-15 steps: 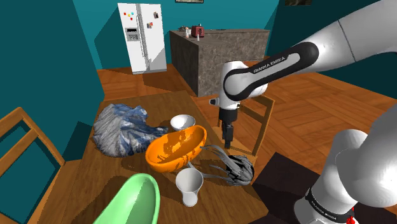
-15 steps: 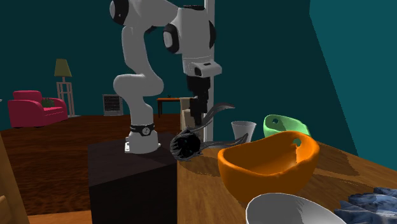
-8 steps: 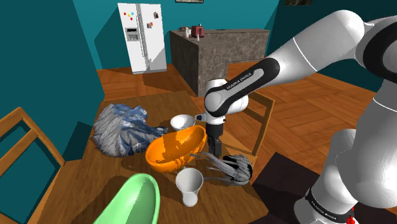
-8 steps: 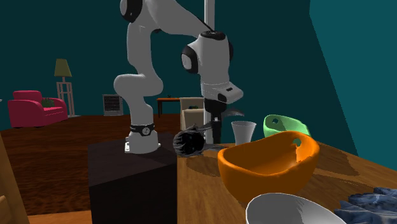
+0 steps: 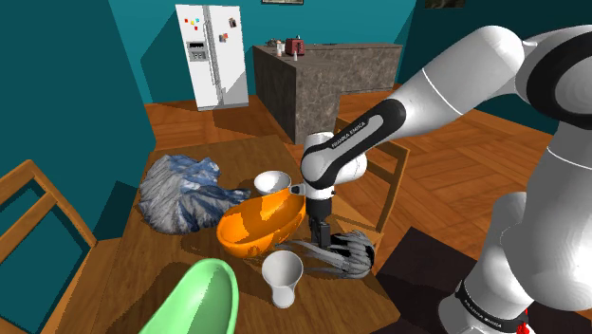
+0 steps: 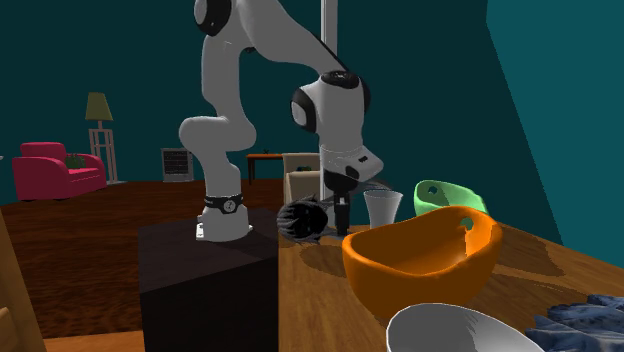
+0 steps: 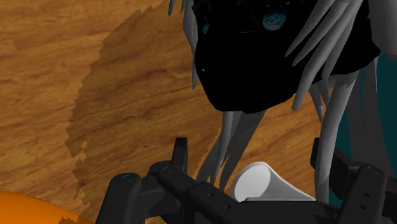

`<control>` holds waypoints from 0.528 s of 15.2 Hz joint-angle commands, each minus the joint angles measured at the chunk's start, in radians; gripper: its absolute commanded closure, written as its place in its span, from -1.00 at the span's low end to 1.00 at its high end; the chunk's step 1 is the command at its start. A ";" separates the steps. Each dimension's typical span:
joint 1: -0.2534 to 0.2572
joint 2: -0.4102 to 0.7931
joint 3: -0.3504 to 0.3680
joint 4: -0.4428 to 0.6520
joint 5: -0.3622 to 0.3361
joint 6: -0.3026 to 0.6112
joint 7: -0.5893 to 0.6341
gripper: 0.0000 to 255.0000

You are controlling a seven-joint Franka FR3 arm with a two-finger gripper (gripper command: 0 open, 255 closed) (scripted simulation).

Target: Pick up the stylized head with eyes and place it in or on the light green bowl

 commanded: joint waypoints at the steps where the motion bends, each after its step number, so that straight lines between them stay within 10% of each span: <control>1: 0.000 0.018 -0.002 -0.010 -0.003 0.063 -0.004 -1.00; 6: 0.003 0.018 -0.005 -0.010 -0.002 0.063 -0.005 -1.00; 7: 0.004 0.023 -0.003 -0.010 0.001 0.068 -0.005 1.00; 8: 0.003 0.024 -0.004 -0.009 0.001 0.068 -0.007 1.00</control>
